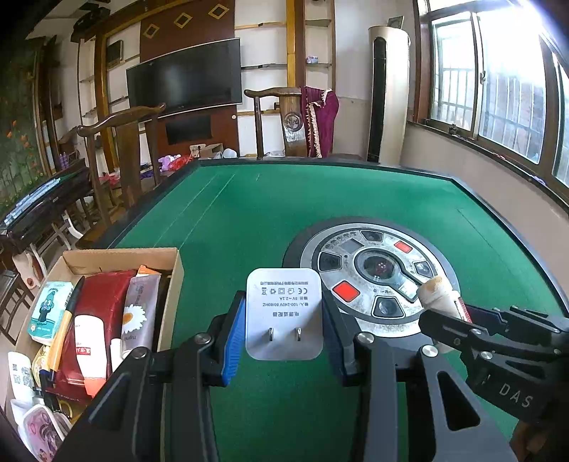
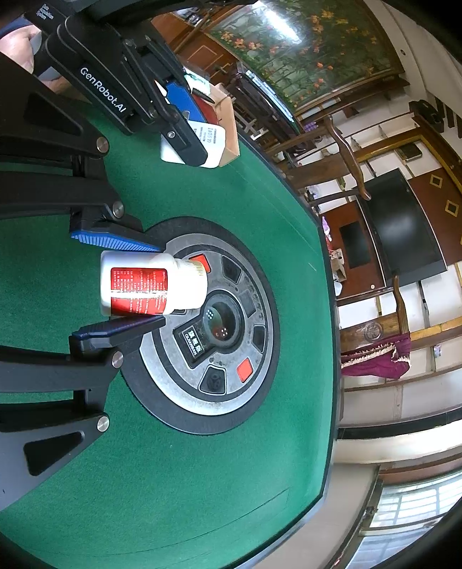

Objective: Organize objects
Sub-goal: 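Lift the plug adapter and red-labelled bottle off the turntable with both tools, then carry the plug adapter and red-labelled bottle over the cardboard box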

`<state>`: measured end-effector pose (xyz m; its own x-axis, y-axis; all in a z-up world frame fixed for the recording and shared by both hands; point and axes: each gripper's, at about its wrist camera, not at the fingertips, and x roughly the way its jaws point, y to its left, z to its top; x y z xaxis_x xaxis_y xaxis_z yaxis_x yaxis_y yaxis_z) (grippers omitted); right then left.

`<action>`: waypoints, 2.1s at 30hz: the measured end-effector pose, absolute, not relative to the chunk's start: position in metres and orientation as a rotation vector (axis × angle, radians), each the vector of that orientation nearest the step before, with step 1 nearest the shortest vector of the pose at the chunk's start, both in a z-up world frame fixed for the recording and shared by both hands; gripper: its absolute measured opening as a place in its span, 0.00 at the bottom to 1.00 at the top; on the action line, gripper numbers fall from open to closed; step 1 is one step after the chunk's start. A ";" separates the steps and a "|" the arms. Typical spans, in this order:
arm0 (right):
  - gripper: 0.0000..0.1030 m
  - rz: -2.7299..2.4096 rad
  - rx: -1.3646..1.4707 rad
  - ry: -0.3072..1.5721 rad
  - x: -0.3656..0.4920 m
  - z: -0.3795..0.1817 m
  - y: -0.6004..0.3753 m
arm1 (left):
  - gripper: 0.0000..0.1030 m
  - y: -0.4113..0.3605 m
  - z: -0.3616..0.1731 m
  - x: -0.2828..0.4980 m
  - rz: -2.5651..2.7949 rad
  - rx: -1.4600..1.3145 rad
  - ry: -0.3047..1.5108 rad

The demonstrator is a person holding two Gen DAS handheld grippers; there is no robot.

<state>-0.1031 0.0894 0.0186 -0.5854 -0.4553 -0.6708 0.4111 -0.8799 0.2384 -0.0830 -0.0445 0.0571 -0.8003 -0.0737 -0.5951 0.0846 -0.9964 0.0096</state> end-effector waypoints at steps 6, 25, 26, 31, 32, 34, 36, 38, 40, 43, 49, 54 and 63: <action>0.36 -2.429 1.056 -0.083 -0.105 0.016 0.089 | 0.38 -0.043 0.057 -0.085 -2.905 0.963 0.016; 0.36 -2.411 1.046 -0.049 -0.099 0.016 0.078 | 0.38 -0.049 0.059 -0.077 -2.899 0.908 0.018; 0.36 -2.410 1.043 -0.047 -0.097 0.017 0.077 | 0.38 -0.049 0.060 -0.077 -2.897 0.898 0.016; 0.36 -2.409 1.035 -0.037 -0.095 0.018 0.075 | 0.38 -0.048 0.062 -0.072 -2.892 0.864 -0.006; 0.36 -2.409 1.035 -0.038 -0.095 0.018 0.075 | 0.38 -0.048 0.062 -0.071 -2.891 0.861 -0.009; 0.36 -2.410 1.035 -0.037 -0.095 0.018 0.075 | 0.38 -0.047 0.063 -0.071 -2.889 0.856 -0.015; 0.36 -2.411 1.035 -0.035 -0.094 0.018 0.076 | 0.38 -0.047 0.064 -0.070 -2.890 0.849 -0.013; 0.36 -2.410 1.035 -0.033 -0.094 0.018 0.076 | 0.38 -0.046 0.064 -0.070 -2.888 0.845 -0.016; 0.36 -2.410 1.033 -0.031 -0.094 0.018 0.076 | 0.38 -0.046 0.065 -0.069 -2.887 0.838 -0.021; 0.36 -2.411 1.026 -0.035 -0.094 0.020 0.077 | 0.38 -0.045 0.067 -0.067 -2.888 0.822 -0.025; 0.36 -2.423 0.996 -0.036 -0.090 0.028 0.078 | 0.38 -0.045 0.073 -0.057 -2.886 0.788 -0.013; 0.36 -2.415 0.975 -0.033 -0.080 0.033 0.074 | 0.38 -0.046 0.080 -0.044 -2.877 0.760 -0.019; 0.36 -2.361 0.921 -0.019 -0.064 0.053 0.046 | 0.38 -0.078 0.107 -0.005 -2.892 0.788 0.075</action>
